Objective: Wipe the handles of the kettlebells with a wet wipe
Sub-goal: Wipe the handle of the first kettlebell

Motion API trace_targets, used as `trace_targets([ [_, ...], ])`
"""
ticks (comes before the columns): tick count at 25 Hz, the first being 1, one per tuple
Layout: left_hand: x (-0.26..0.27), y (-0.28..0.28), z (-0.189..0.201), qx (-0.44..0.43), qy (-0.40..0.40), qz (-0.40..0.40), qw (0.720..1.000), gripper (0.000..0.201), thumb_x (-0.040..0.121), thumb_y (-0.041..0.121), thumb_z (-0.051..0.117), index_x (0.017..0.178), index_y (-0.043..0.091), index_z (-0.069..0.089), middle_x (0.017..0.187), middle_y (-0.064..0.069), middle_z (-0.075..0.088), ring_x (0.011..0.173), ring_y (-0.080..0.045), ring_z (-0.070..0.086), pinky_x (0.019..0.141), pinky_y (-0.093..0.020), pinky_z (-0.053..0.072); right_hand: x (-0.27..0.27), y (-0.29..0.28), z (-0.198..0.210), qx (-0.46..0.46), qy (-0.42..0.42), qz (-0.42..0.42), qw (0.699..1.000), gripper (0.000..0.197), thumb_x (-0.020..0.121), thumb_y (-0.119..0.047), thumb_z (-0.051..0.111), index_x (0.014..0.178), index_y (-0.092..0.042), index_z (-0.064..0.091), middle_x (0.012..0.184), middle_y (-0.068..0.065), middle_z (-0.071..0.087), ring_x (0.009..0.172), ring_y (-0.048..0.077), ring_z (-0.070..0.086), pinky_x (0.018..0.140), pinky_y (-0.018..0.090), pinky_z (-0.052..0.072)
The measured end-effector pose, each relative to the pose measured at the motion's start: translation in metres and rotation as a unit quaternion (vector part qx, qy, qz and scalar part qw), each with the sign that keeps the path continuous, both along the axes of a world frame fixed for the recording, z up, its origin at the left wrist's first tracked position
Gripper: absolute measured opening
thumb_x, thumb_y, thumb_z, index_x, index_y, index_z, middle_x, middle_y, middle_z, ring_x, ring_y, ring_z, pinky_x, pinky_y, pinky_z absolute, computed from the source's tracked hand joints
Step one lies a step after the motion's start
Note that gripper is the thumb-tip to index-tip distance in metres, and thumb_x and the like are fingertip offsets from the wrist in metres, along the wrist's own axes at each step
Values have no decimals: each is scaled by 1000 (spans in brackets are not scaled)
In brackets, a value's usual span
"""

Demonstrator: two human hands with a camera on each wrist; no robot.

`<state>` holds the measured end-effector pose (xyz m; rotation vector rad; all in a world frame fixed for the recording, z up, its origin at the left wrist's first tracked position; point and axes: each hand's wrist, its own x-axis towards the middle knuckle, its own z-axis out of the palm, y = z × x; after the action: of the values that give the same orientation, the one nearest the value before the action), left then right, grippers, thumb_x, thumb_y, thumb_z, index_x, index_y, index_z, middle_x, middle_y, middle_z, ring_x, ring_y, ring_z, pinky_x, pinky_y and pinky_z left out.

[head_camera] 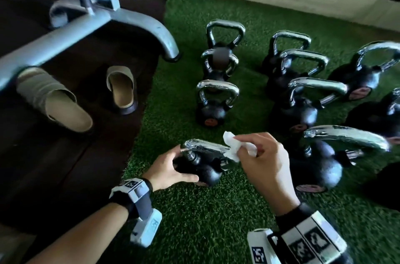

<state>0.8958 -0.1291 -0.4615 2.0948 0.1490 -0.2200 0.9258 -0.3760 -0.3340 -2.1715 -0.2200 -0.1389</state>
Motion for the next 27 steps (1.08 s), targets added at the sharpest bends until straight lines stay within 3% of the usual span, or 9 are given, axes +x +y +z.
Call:
trace_targets([
  [3, 6, -14, 1, 20, 17, -3, 1000, 75, 52, 45, 100, 114, 40, 58, 106, 31, 61, 98, 19, 54, 90, -7, 46, -7, 4, 2, 21, 0, 18, 1000, 27, 76, -12, 81, 95, -31, 78, 104, -17, 66, 95, 1, 65, 74, 25, 57],
  [6, 6, -23, -3, 28, 5, 9, 1000, 69, 52, 49, 99, 106, 41, 58, 99, 31, 63, 92, 19, 57, 85, -1, 46, -7, 11, -1, 12, -15, 45, 999, 32, 72, -8, 81, 97, -28, 79, 104, -20, 65, 94, 3, 68, 79, 33, 62],
  [8, 4, -25, -8, 14, -9, 21, 1000, 66, 53, 53, 97, 105, 42, 58, 103, 30, 67, 96, 18, 61, 89, -7, 50, -6, 14, -5, -3, -17, 57, 998, 30, 74, -6, 80, 97, -25, 80, 101, -18, 68, 91, 2, 69, 79, 30, 61],
  [10, 2, -27, -11, 11, -23, 31, 999, 65, 53, 54, 96, 104, 43, 58, 104, 28, 68, 98, 15, 63, 91, -11, 51, -4, 18, -8, -25, -42, 48, 998, 26, 77, -5, 80, 96, -22, 81, 97, -17, 69, 89, -1, 67, 78, 16, 56],
  [12, -1, -31, -14, 21, -41, 50, 998, 64, 52, 56, 95, 103, 41, 59, 100, 28, 68, 96, 14, 63, 86, -7, 49, -3, 22, -13, -41, -68, 42, 996, 25, 79, -1, 79, 97, -17, 81, 94, -14, 68, 90, -4, 65, 76, 4, 47],
  [18, -7, -39, -27, 24, -42, 93, 994, 75, 51, 69, 90, 113, 33, 66, 105, 21, 73, 98, 7, 68, 88, -26, 58, -7, 37, -24, -115, -116, 82, 983, 22, 85, 6, 67, 97, -10, 78, 92, -4, 60, 65, 5, 57, 62, 14, 47],
  [22, -9, -40, -24, 40, -44, 93, 994, 79, 51, 70, 89, 116, 32, 65, 109, 21, 72, 100, 8, 66, 91, -22, 57, -4, 26, -25, -119, -92, 18, 988, 21, 87, 4, 66, 99, -8, 79, 93, -4, 62, 64, 4, 57, 67, 11, 47],
  [27, -10, -41, -24, 42, -35, 95, 994, 75, 52, 68, 90, 112, 30, 66, 106, 21, 72, 98, 9, 66, 89, -20, 56, -12, 29, -35, -120, -153, 37, 980, 23, 83, 9, 69, 100, -4, 77, 97, 3, 67, 66, 12, 64, 60, 21, 54],
])
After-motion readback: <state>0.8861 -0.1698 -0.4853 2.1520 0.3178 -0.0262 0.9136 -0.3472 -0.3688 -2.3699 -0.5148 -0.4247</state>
